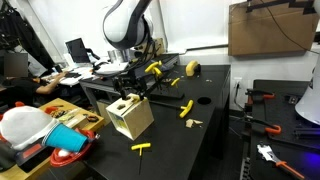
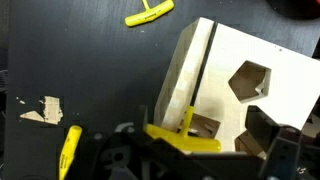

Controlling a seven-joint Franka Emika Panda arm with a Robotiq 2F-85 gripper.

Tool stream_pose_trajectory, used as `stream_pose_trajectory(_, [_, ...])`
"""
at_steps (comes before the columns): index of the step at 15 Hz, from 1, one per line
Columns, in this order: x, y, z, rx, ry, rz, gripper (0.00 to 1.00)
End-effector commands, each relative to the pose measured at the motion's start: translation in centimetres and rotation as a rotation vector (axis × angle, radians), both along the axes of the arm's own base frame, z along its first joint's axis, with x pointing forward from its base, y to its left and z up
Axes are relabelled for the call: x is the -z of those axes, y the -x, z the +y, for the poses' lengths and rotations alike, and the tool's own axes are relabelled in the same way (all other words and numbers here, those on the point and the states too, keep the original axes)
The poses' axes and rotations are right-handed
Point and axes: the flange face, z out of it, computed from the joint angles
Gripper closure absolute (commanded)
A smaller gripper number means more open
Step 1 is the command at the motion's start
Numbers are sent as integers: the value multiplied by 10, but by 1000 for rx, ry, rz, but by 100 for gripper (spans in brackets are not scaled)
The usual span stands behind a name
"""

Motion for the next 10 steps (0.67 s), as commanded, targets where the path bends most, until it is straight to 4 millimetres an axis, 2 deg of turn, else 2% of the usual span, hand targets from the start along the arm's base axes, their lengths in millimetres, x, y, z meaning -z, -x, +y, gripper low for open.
stream_pose_trajectory(1, [-9,2,0,34,4,-10,0])
stream_pose_trajectory(10, [-4,-5,-1,39,10,0,0])
